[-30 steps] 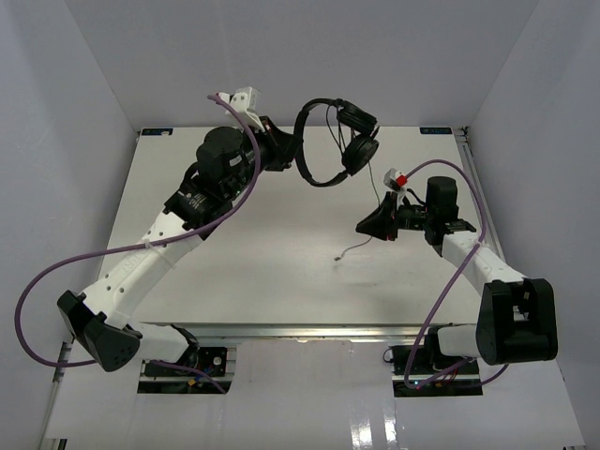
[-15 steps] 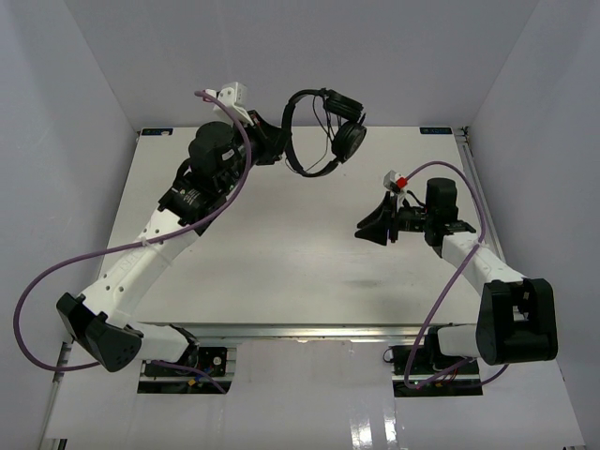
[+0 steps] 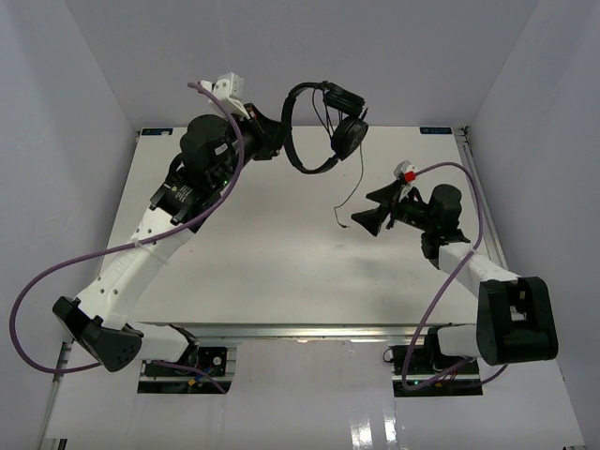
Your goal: Wrap the headphones
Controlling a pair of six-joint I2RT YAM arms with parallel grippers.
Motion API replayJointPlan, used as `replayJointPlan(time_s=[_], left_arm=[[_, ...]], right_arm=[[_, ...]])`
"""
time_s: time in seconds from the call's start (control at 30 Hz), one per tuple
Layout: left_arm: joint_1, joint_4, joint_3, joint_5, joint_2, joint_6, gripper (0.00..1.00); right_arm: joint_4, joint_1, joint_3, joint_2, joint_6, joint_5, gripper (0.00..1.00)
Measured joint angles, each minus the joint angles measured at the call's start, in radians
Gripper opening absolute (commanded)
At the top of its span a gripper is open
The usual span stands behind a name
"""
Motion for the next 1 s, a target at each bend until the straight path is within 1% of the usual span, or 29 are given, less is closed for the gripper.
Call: replayJointPlan(time_s=[0.03, 0.07, 0.1, 0.13, 0.23, 0.3, 0.4, 0.5, 0.7, 0.77, 0.83, 0.9, 1.0], left_arm=[[0.000, -0.003, 0.007, 0.006, 0.001, -0.002, 0.00], [0.000, -0.004, 0.014, 0.011, 0.002, -0.004, 0.00], [0.000, -0.005, 0.020, 0.014, 0.002, -0.006, 0.00], [0.000, -0.006, 0.024, 0.017, 0.002, -0.008, 0.00], [0.000, -0.011, 0.029, 0.023, 0.003, -0.012, 0.00], [0.000, -0.018, 0.029, 0.026, 0.003, -0.013, 0.00], [0.000, -0.028, 0.029, 0.028, 0.004, -0.013, 0.00], [0.000, -0.032, 0.029, 0.032, 0.004, -0.013, 0.00], [0.000, -0.032, 0.029, 0.040, 0.004, -0.012, 0.00], [0.000, -0.032, 0.029, 0.042, 0.004, -0.012, 0.00], [0.000, -0.032, 0.029, 0.042, 0.004, -0.012, 0.00], [0.000, -0.032, 0.029, 0.043, 0.004, -0.012, 0.00], [0.000, -0.032, 0.029, 0.046, 0.004, -0.013, 0.00]], right_arm=[[0.042, 0.008, 0.011, 0.026, 0.041, 0.014, 0.98], [0.072, 0.018, 0.029, 0.058, 0.077, 0.028, 0.98], [0.100, 0.030, 0.048, 0.092, 0.113, 0.038, 0.92], [0.127, 0.044, 0.067, 0.127, 0.150, 0.042, 0.81], [0.200, 0.086, 0.105, 0.206, 0.251, 0.014, 0.71], [0.258, 0.121, 0.123, 0.245, 0.311, -0.025, 0.70], [0.359, 0.163, 0.132, 0.277, 0.378, -0.104, 0.70], [0.452, 0.176, 0.137, 0.291, 0.413, -0.183, 0.74], [0.537, 0.165, 0.137, 0.291, 0.396, -0.285, 0.78], [0.543, 0.161, 0.137, 0.289, 0.381, -0.291, 0.83], [0.532, 0.156, 0.136, 0.281, 0.355, -0.280, 0.86], [0.481, 0.148, 0.134, 0.261, 0.301, -0.238, 0.87], [0.347, 0.143, 0.138, 0.219, 0.172, -0.151, 0.89]])
